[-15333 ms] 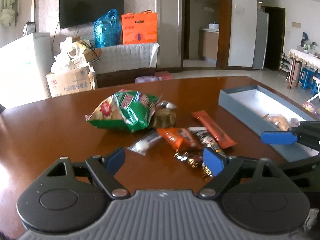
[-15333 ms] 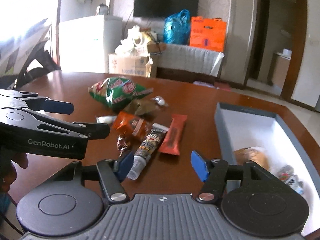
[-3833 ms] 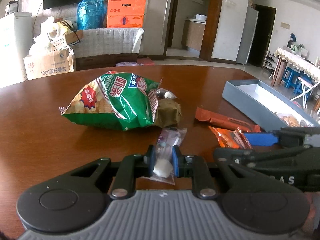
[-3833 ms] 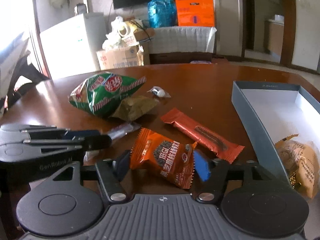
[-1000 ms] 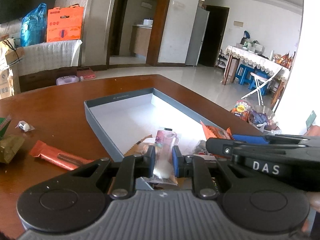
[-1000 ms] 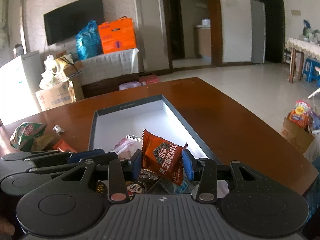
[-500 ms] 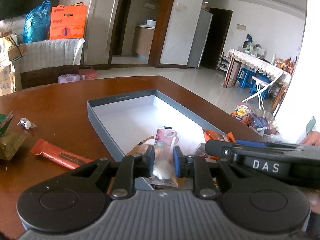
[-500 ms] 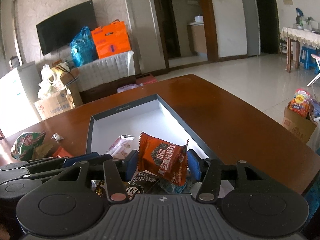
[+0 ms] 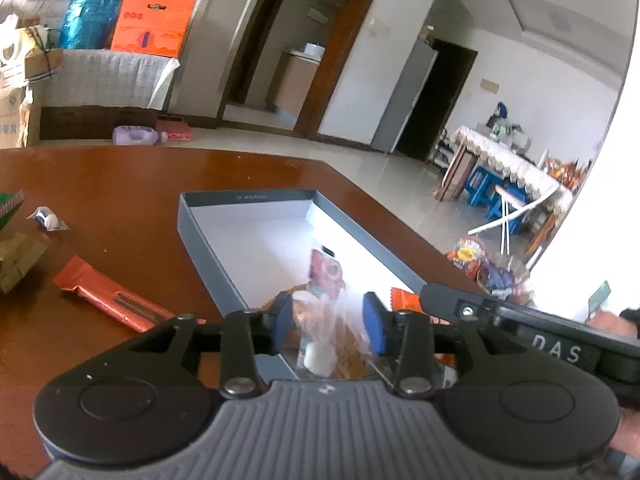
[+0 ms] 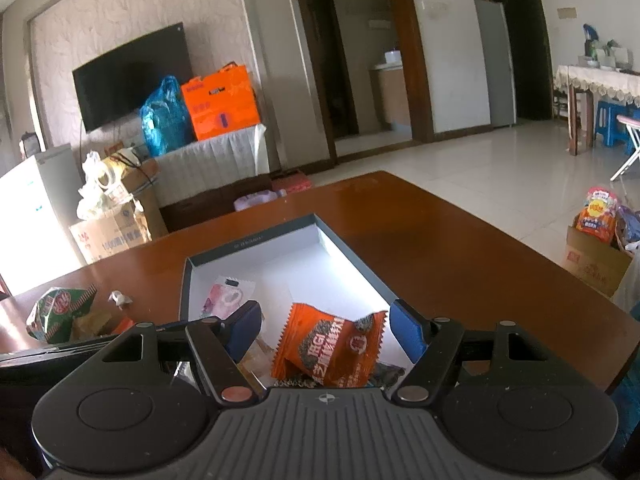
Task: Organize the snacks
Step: 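Open both tools to drop the packets into the grey box, then withdraw both tools toward the green chip bag and orange bar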
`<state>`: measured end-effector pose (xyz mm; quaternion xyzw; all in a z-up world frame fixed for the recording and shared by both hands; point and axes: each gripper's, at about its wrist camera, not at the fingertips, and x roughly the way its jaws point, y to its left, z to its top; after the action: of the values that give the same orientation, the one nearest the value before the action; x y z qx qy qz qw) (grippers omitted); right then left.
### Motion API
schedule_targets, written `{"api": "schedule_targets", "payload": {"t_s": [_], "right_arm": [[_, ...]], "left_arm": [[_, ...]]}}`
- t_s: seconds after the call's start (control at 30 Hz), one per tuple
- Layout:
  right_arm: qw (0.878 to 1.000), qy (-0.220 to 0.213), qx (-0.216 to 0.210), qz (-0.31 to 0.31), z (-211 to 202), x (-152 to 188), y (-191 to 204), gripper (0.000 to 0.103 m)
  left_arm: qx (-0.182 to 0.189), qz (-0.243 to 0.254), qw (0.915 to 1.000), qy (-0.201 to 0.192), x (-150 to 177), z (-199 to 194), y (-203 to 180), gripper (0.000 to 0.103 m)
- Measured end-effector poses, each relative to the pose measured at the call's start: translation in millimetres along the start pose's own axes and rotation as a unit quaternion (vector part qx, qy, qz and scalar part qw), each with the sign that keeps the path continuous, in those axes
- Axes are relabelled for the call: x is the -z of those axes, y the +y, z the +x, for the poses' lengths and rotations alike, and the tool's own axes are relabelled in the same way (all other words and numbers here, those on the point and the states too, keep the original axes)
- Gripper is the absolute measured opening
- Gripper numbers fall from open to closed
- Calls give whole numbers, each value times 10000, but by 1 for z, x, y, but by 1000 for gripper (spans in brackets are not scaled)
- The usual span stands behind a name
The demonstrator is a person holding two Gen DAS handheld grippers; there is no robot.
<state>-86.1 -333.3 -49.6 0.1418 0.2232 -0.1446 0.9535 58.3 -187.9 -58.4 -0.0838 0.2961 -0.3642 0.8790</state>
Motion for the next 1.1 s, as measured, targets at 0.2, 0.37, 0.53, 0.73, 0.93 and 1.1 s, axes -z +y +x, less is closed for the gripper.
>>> {"api": "schedule_targets", "payload": {"t_s": [0.2,0.37,0.53,0.73,0.93,1.1], "right_arm": [[9996,-265,-80,-55,-6,-3,5,75],[9990,-271,-204,-285,-6,-4,19,75],[9949,-295,-453,-854,-8,-4,51,76],[9868,-233,-991,-1256,-11,0,94,76],[9751,178,-1244,-1828,7,20,151,72],[9656,355,-1061,-2347,23,38,178,72]], "left_arm": [[-46,203,9994,-276,-6,-12,-1,42],[-236,434,9981,-363,-8,-37,12,55],[-644,399,9963,-397,-6,-72,50,61],[-1319,579,9890,-346,-3,-105,94,61],[-1886,533,9804,-221,5,-118,136,61],[-1844,207,9824,-225,5,-120,164,61]]}}
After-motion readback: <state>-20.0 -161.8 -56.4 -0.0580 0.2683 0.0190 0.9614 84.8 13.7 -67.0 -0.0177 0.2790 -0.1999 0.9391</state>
